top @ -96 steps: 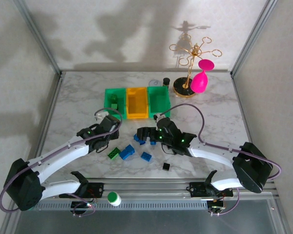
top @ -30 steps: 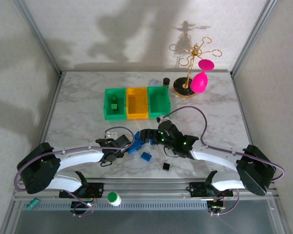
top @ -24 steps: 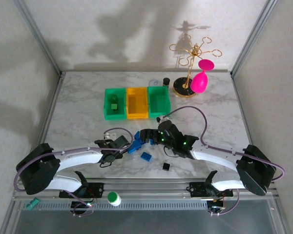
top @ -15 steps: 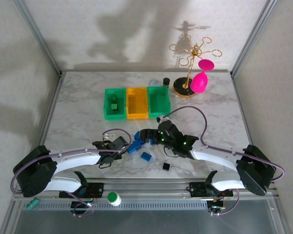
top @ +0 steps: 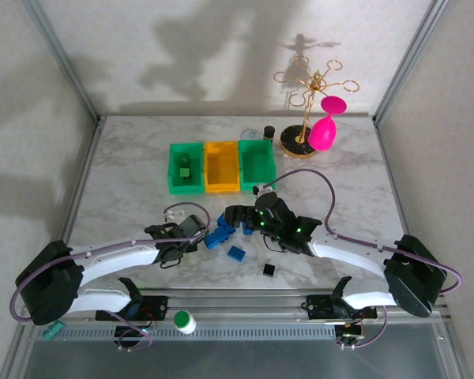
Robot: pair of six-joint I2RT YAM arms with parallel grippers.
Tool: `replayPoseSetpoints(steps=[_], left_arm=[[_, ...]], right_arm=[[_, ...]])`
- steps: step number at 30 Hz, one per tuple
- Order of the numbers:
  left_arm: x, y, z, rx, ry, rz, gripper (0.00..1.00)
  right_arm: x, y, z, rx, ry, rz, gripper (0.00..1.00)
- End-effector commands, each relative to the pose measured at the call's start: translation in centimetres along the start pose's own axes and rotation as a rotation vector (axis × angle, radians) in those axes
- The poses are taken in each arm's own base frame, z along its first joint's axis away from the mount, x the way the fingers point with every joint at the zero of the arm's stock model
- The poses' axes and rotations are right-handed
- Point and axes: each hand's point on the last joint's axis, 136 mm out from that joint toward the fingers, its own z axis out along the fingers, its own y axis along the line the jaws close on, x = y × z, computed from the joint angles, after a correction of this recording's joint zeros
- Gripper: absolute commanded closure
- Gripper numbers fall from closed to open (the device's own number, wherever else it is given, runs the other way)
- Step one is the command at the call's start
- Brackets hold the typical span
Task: Sort the legos into containers by color
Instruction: Pick up the lego from the middle-left of the table, then place the lego in the container.
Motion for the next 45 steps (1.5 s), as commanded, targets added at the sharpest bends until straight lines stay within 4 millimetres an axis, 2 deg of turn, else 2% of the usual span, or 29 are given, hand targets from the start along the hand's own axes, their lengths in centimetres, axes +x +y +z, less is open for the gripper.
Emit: replayPoseSetpoints(steps=[1,7,11,15,19,24,32,36,40,45], left_arm=[[-3.3,0.4,-1.5,-0.019,-0.077,-0.020,0.72],[-9.7,-0.5,-3.8,-0.010,-0.174,-0.049,0.72],[-13.5,-1.3,-3.7,-0.004,-0.206,-0.066,0.72],[-16.9,-3.0,-2.9,0.036,-0.219,-0.082,0.72],[-19.6,-3.9,-1.2,0.017,-0.218,-0.080,0.73],[-22.5,-3.4,2.1,-0.037,-0.210,-0.097,0.74],[-24.9,-4.7,6.9,-0.059,-0.173,-0.067,0.74],[-25.6,-4.7,8.2,-0.074,-0.175,-0.062,0.74],[-25.5,-4.4,9.4,-0.100,-0.151,-0.068,0.74],[-25.5,-4.4,9.9,-0.109,-0.142,-0.052,0.70]], right_arm=[[-1.2,0.5,-0.7,0.001,-0.043,0.016,0.01],[-1.9,0.1,-0.9,0.004,-0.063,0.040,0.01],[-2.7,-0.1,-1.1,-0.008,-0.093,0.069,0.01],[-3.3,-0.1,-0.8,-0.006,-0.112,0.068,0.01],[-3.6,0.2,-0.3,-0.009,-0.113,0.059,0.01],[-4.2,0.6,0.0,-0.028,-0.127,0.054,0.01],[-3.8,0.1,0.5,-0.017,-0.110,0.055,0.01],[-3.8,-0.2,0.5,-0.011,-0.109,0.056,0.01],[-3.7,-0.3,0.7,-0.011,-0.104,0.056,0.01],[-3.7,-0.5,0.8,-0.007,-0.101,0.058,0.01]])
